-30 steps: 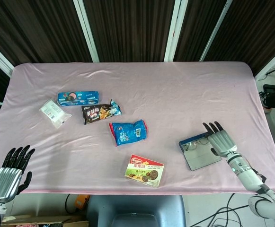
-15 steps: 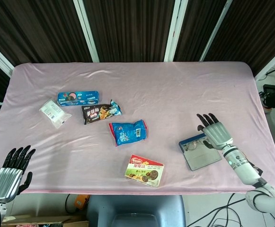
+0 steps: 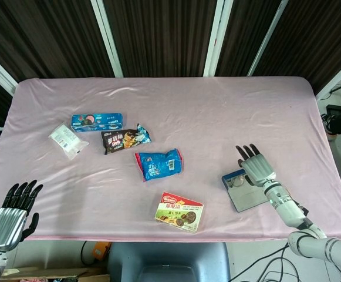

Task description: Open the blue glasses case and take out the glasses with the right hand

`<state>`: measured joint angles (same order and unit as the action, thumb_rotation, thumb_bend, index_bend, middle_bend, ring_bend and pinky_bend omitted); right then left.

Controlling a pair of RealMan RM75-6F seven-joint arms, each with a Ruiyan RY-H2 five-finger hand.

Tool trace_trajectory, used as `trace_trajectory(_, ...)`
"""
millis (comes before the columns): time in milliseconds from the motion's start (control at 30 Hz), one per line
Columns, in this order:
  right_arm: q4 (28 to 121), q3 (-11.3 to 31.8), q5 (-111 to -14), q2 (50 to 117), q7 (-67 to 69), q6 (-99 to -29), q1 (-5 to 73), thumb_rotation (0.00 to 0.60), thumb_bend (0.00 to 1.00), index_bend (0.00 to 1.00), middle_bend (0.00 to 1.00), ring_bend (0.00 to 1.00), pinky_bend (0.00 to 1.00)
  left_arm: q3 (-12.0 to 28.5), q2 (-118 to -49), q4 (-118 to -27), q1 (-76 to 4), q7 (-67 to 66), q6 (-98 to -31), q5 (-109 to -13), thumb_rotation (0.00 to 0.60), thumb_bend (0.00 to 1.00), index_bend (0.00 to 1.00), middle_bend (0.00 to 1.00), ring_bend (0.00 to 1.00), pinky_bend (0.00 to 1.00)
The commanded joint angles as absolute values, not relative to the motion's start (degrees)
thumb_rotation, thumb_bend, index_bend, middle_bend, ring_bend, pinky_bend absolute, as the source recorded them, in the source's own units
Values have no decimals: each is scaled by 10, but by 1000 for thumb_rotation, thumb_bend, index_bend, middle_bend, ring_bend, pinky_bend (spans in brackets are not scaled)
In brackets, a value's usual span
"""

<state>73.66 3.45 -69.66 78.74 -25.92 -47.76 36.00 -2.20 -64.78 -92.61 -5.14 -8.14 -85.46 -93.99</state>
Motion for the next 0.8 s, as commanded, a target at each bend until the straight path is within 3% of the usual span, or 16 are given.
trace_trajectory(33, 734, 35, -692, 788, -262, -474, 362, 600, 513, 528, 0, 0, 0, -22, -648, -926, -52, -82, -854, -940, 600, 531, 0, 0, 0, 0)
trace_trajectory(800, 715, 28, -673, 803, -273, -466, 370, 600, 563, 584, 0, 0, 0, -22, -649, -927, -53, -86, -852, -939, 600, 533, 0, 0, 0, 0)
